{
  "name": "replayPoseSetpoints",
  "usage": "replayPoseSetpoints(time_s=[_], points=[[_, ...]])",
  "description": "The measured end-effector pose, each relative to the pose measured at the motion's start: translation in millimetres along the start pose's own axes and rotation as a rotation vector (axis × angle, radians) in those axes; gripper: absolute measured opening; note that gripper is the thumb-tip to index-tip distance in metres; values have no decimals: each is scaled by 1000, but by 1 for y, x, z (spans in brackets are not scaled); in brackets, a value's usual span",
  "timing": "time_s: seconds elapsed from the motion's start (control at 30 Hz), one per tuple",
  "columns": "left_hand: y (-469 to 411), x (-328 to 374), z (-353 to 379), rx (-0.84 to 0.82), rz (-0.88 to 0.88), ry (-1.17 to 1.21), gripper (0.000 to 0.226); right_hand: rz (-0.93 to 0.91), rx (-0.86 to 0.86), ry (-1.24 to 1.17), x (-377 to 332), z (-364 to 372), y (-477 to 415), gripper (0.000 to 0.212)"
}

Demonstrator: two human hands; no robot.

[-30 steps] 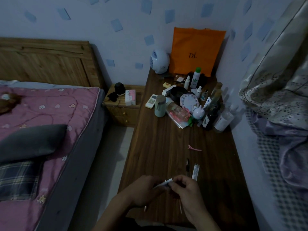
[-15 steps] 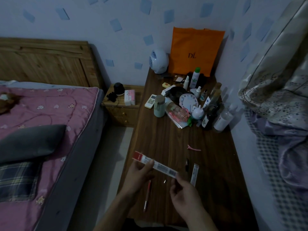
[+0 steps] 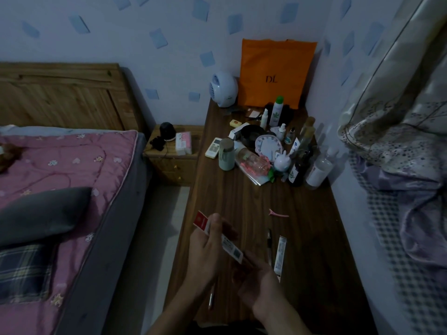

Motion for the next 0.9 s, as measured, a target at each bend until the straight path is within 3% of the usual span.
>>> replayPoseSetpoints(time_s=[0.2, 0.33, 0.53, 0.73, 0.9], points=[[-3, 5, -10, 67, 28, 36, 62, -53, -48, 14, -7, 3, 2, 34], [-8, 9, -21, 173, 0, 125, 66, -93, -121, 55, -13, 10, 5, 25], [-15, 11, -32, 271, -1, 163, 51, -201, -165, 175, -23, 19, 9, 17], [-22, 5, -24, 155, -58, 258, 54, -298, -112, 349, -38, 14, 14, 11], [-24, -16, -19, 118, -246, 402, 61, -414, -40, 410, -51, 9, 16, 14]])
Point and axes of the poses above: each hand's wrist, its own y-axis away from the middle knuckle, its own z-axis out of the palm, x = y × z, the point moved 9 cm from there along -y, towards the middle knuckle, and after that the axes turned 9 degrees about -z, right-handed, at the moved point
